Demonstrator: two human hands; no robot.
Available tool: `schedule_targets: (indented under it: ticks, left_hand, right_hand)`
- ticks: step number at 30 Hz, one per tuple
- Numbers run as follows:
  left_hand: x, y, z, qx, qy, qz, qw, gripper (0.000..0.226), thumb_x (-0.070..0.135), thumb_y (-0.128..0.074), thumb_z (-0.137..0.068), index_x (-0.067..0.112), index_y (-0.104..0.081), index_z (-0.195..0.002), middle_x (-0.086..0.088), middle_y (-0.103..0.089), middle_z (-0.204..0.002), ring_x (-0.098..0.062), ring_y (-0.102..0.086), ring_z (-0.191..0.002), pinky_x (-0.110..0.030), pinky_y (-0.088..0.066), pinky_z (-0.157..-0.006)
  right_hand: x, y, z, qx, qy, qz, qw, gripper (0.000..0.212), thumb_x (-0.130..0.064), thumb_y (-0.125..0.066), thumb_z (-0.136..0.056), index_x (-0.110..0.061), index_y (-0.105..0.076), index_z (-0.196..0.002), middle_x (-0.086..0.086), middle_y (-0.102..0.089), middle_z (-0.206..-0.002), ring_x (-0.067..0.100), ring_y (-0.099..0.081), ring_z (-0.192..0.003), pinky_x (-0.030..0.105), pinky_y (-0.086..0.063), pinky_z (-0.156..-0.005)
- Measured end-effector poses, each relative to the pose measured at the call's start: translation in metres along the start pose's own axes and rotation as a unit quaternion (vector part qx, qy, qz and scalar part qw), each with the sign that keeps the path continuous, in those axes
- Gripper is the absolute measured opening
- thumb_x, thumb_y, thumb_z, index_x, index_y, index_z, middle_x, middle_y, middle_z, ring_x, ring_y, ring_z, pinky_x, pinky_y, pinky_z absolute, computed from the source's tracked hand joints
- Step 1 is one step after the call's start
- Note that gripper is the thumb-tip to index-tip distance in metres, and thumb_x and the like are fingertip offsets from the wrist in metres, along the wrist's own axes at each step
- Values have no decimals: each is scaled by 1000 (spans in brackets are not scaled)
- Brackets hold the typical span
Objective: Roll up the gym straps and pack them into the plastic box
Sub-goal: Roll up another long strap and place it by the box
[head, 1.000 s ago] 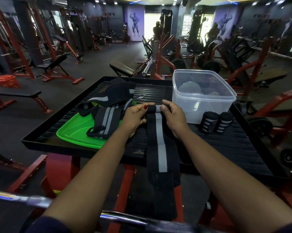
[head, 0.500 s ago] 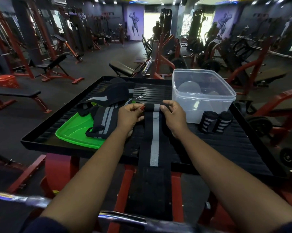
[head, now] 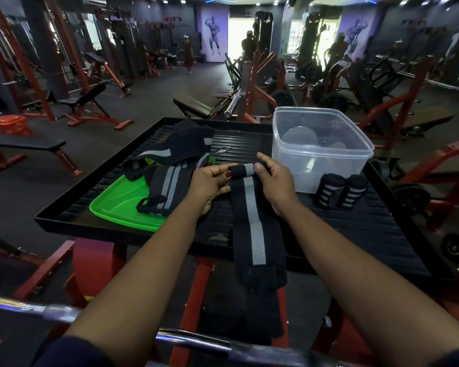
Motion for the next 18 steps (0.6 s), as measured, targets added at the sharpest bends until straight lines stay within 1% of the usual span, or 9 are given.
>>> schedule_targets:
  ticks: [3, 5, 6, 8, 10, 12, 14, 16, 18]
  left_hand:
    - [0, -4, -1, -7, 11, 18, 1000, 25, 17, -46, -100, 5, -65, -112, -12, -69, -101, -21, -65, -91, -29, -58, -78]
    - [1, -6, 0, -15, 14, 11, 1000, 27, 30, -48, -98, 11, -66, -107, -9, -70, -102, -20, -67, -94, -32, -56, -84]
    - [1, -7, 0, -18, -2, -17, 1000, 24, 31, -53, -96, 13, -66, -106, -6, -70, -102, -19, -67, -96, -31, -54, -86]
    - [2, -7, 0, -12, -58, -94, 994, 15, 19, -60, -92, 11, -65, -105, -3, -70, -98, -15, -65, -93, -23, -53, -84]
    - [2, -5, 0, 14, -72, -119, 990, 12, 13, -59, -93, 11, -62, -104, -1, -67, -95, -16, -63, -91, -22, -52, -81]
    - [1, -4, -2, 39, -53, -114, 991, 12, 13, -54, -96, 12, -57, -107, -4, -65, -99, -19, -61, -97, -26, -51, -85]
    - [0, -3, -4, 42, -40, -98, 994, 18, 13, -49, -98, 11, -53, -115, -8, -63, -107, -22, -59, -103, -31, -50, -92]
    - [-1, -4, -5, 35, -30, -91, 995, 29, 12, -46, -99, 9, -48, -128, -11, -59, -118, -23, -56, -111, -35, -45, -101]
    - [-1, -4, -4, 32, -28, -107, 993, 39, 12, -45, -99, 8, -40, -138, -12, -55, -128, -22, -53, -117, -35, -40, -106]
  right_hand:
    - [2, -1, 1, 28, -5, -20, 999, 31, -23, -63, -93, -18, -66, -123, 3, -69, -118, 14, -62, -111, 34, -47, -103]
    - [1, -2, 3, 24, -2, -21, 999, 29, -22, -66, -91, -17, -68, -120, 3, -71, -112, 14, -64, -107, 32, -49, -100]
    - [1, -3, 3, 14, 2, -23, 1000, 30, -22, -67, -91, -17, -68, -120, 3, -71, -111, 14, -65, -107, 30, -49, -99]
    - [1, -6, 3, -9, 7, -42, 999, 32, -19, -65, -92, -16, -64, -123, 1, -69, -112, 13, -64, -107, 27, -49, -98]
    - [0, -9, 4, -26, 3, -64, 998, 27, -18, -55, -98, -19, -64, -123, 2, -69, -113, 14, -65, -107, 30, -51, -97]
    - [-1, -12, 6, -41, -19, -123, 991, 27, -16, -43, -103, -21, -67, -113, 7, -72, -107, 18, -67, -99, 35, -55, -91]
    - [-3, -12, 7, -62, -55, -206, 975, 28, -11, -42, -103, -18, -69, -103, 10, -73, -96, 23, -67, -87, 37, -56, -80]
    - [-5, -11, 8, -81, -77, -264, 958, 25, -6, -46, -101, -14, -70, -98, 8, -74, -88, 21, -67, -79, 33, -57, -73]
    - [-4, -11, 8, -94, -92, -292, 947, 20, -3, -49, -99, -9, -68, -98, 6, -74, -86, 16, -70, -75, 29, -58, -72]
Point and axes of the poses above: each hand's wrist, its own z-axis away from the middle knuckle, its own y-axis out of the back of the hand, x = y × z, the point moved 3 cm from there along -z, towards the middle knuckle
